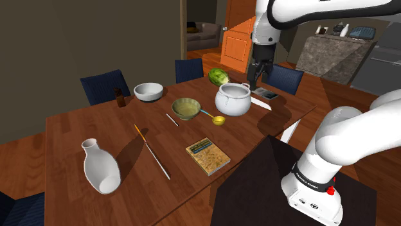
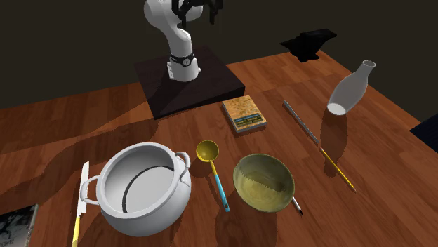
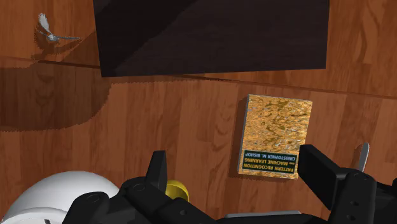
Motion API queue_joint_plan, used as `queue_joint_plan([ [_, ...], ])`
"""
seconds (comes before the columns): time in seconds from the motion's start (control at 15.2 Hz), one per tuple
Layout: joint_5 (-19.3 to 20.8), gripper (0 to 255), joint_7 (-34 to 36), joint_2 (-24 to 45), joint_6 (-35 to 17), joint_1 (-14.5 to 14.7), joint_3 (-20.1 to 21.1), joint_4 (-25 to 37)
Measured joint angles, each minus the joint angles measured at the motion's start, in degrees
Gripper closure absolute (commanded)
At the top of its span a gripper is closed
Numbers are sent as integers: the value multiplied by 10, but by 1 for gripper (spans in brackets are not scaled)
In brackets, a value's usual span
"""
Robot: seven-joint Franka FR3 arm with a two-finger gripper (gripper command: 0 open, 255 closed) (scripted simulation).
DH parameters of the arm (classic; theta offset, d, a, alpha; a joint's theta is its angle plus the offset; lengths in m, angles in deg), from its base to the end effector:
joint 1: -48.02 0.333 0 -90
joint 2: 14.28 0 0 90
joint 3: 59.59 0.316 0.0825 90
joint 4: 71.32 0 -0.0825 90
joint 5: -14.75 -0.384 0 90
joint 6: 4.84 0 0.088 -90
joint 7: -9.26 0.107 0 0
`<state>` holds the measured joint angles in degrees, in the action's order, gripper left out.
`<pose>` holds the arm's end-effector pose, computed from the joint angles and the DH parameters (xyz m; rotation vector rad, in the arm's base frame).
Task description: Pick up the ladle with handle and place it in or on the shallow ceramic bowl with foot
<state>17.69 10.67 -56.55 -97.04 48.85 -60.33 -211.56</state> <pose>0.3171 -0.0055 0.5355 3.0937 -0.0227 -0.1549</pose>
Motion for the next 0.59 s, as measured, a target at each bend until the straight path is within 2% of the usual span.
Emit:
queue_joint_plan([
  [0.2, 2, 0, -5, 17, -23, -3, -8, -6],
  [0.59, -4, 0, -21, 115, -134, -10, -37, -15],
])
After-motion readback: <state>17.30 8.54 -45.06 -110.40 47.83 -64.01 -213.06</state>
